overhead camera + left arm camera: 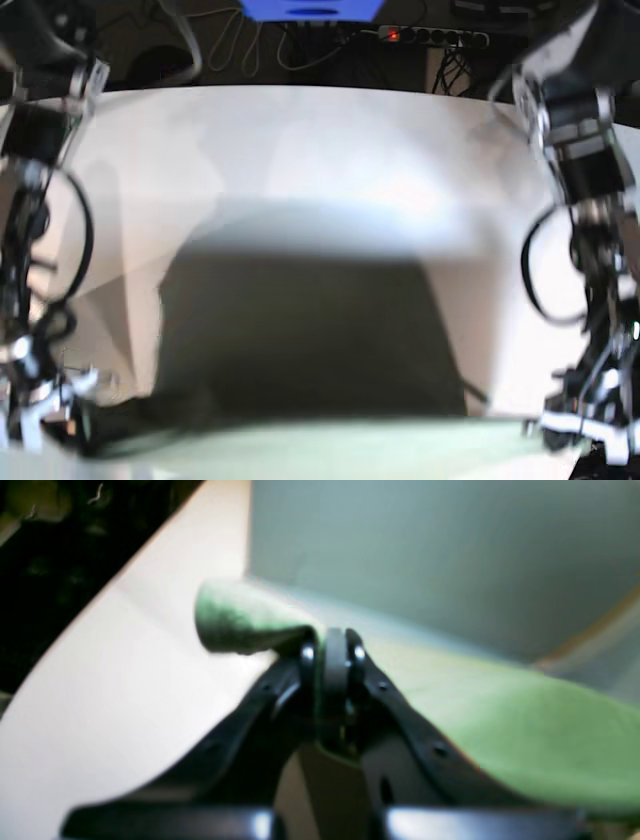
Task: Layout the t-shirt on the table in an organized manner, then fold the t-shirt properly
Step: 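Swing the lifted shirt forward and lay it flat on the table, then release the shirt edge with both grippers and raise them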
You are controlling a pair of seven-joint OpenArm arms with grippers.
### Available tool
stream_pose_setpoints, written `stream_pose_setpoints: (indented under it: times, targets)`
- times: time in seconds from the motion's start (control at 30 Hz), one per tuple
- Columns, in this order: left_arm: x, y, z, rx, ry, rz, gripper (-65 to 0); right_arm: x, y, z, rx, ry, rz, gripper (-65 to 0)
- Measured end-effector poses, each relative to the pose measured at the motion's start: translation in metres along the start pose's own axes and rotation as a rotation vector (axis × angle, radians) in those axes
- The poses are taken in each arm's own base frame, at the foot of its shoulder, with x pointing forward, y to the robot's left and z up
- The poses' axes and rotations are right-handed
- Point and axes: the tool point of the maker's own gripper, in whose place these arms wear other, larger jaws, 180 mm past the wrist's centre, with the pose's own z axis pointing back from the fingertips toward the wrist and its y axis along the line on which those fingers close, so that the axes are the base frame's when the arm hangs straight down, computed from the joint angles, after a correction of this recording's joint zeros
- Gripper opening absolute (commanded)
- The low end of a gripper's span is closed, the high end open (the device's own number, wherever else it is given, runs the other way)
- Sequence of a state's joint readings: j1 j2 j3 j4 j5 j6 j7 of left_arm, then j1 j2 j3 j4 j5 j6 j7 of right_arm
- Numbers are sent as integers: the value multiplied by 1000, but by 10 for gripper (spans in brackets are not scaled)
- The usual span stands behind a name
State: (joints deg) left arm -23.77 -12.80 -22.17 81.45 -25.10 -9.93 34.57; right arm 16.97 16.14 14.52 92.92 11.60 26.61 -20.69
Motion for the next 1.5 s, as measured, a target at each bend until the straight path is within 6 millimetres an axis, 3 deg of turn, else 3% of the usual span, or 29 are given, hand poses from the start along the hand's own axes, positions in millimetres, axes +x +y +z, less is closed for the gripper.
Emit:
stream_pose_setpoints:
  times: [0.2, 0.3, 0.37, 0.53, 0.73, 0.87, 1.07, 1.37, 1.5]
  targets:
    - [-108, 51, 63, 89, 185, 138, -650, -110, 39, 66, 68, 200, -115, -650]
    - [-152, 69, 99, 124, 259, 239, -650, -130, 51, 94, 70, 215, -147, -650]
    - [-168, 74, 112, 134, 296, 258, -650, -139, 58, 111, 77, 226, -157, -650]
    - [-187, 80, 131, 150, 340, 269, -650, -181, 83, 160, 87, 342, -217, -650]
    - [-188, 85, 135, 162, 341, 269, -650, -183, 104, 176, 197, 346, -228, -650]
    - [-186, 107, 149, 222, 325, 284, -650, -194, 111, 193, 226, 395, -233, -650]
    - [-216, 112, 176, 251, 441, 299, -650, -195, 112, 195, 227, 399, -235, -650]
    - [-241, 118, 206, 281, 519, 300, -650, -197, 113, 197, 233, 415, -234, -650]
    - [-252, 119, 220, 289, 571, 301, -616, -215, 120, 215, 321, 534, -189, -636]
